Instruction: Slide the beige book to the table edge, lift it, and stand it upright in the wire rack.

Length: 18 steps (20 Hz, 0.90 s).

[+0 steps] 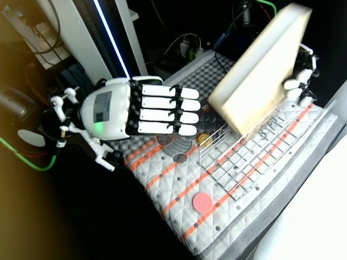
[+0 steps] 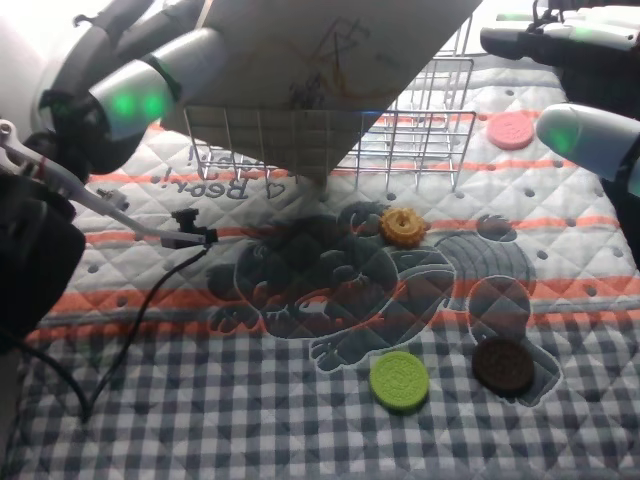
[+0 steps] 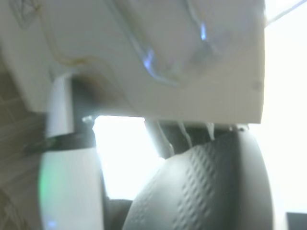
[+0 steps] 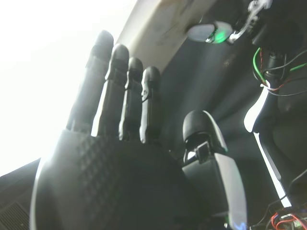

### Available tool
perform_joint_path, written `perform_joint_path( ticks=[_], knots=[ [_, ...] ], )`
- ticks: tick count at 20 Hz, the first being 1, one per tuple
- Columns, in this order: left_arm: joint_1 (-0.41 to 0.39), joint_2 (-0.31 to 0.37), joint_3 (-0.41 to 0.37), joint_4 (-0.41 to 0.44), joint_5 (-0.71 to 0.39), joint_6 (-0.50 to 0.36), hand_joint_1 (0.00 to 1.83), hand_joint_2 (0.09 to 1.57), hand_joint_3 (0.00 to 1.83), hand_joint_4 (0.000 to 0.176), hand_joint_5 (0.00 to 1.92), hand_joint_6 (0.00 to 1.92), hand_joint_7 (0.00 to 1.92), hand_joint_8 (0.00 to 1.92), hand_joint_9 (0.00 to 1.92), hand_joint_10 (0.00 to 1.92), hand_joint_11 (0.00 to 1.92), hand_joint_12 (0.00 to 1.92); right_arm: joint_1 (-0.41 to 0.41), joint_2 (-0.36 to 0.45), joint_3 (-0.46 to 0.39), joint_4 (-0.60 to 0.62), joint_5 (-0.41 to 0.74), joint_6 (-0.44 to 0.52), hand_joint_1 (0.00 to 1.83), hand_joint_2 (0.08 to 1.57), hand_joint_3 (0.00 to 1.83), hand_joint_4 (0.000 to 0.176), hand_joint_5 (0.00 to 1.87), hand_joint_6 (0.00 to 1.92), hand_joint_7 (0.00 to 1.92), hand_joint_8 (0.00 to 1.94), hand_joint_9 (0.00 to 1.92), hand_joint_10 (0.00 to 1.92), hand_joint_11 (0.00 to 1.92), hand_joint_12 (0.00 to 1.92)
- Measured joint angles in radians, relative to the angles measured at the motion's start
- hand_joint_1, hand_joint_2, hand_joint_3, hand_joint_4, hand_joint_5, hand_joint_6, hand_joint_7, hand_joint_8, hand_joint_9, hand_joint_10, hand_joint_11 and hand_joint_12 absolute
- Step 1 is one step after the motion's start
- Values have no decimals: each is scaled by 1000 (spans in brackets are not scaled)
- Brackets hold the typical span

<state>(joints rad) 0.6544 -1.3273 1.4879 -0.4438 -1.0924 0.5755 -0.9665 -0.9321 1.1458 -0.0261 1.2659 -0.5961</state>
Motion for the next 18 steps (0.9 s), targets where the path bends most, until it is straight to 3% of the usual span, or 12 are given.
perform_joint_path(
  ticks=[2, 4, 5, 8, 9, 12, 13, 15, 16, 17, 18],
  knots=[
    [2, 38, -23, -11, 0, 15, 876, 1044, 1, 176, 0, 0, 203, 2, 284, 2, 0, 302, -5, 3, -1, 7, 0, 0, 0, 1466, 10, 0, 461, 5, 447, 6, 510, 10, 567, 13],
    [8, 61, -33, -14, -12, 29, 868, 1035, 0, 176, 0, 0, 204, 2, 271, 2, 0, 260, -11, 4, -5, 14, 1, 0, 0, 1465, 9, 0, 466, 7, 451, 7, 513, 10, 575, 16],
    [10, 71, -45, -21, -16, 34, 867, 1038, 0, 176, 8, 1, 218, 4, 265, 0, 0, 550, -11, 4, -6, 14, -1, 0, 0, 1461, 5, 0, 475, 9, 459, 8, 525, 13, 576, 15],
    [11, 73, -64, -2, -29, 41, 891, 1063, 6, 176, 16, 2, 209, 0, 270, 1, 0, 622, -11, 4, -7, 13, 1, 0, 0, 1452, 1, 0, 476, 8, 465, 9, 530, 12, 580, 15],
    [13, 73, -70, 3, -36, 42, 905, 1088, 6, 176, 34, 2, 213, 0, 249, 5, 0, 391, -11, 4, -10, 16, 0, 0, 0, 1427, 0, 0, 474, 6, 460, 5, 521, 7, 571, 10],
    [15, 86, -82, 26, -48, 41, 899, 1124, 6, 176, 36, 0, 214, 1, 236, 1, 0, 295, -11, 8, -10, 15, 0, 0, 0, 1421, 0, 0, 477, 6, 464, 6, 522, 6, 568, 8],
    [15, 94, -91, 14, -57, 41, 797, 1154, 0, 176, 30, 0, 222, 0, 284, 3, 0, 706, -11, 8, -12, 21, 2, 0, 0, 1441, 0, 0, 475, 4, 454, 1, 511, 0, 564, 6],
    [10, 96, -91, 7, -61, 52, 715, 1160, 1, 176, 41, 1, 211, 0, 278, 0, 0, 784, -16, 7, -13, 23, 2, 0, 0, 1450, 4, 0, 473, 2, 452, 1, 515, 2, 576, 10],
    [0, 96, -92, 13, -55, 60, 695, 1157, 0, 170, 47, 1, 188, 2, 219, 2, 0, 648, -16, 7, -13, 21, -1, -1, 0, 1446, 2, 0, 472, 2, 456, 2, 521, 4, 578, 11],
    [-15, 92, -91, 19, -49, 68, 693, 1137, 0, 175, 58, 2, 183, 1, 187, 3, 0, 553, -16, 6, -13, 21, -2, -1, 0, 1445, 1, 0, 476, 3, 461, 4, 529, 7, 579, 11],
    [-34, 77, -91, 26, -55, 79, 669, 1108, 0, 176, 60, 1, 175, 0, 154, 2, 0, 276, -16, 5, -13, 23, 0, -1, 0, 1448, 2, 0, 476, 3, 462, 4, 524, 5, 577, 9]
  ],
)
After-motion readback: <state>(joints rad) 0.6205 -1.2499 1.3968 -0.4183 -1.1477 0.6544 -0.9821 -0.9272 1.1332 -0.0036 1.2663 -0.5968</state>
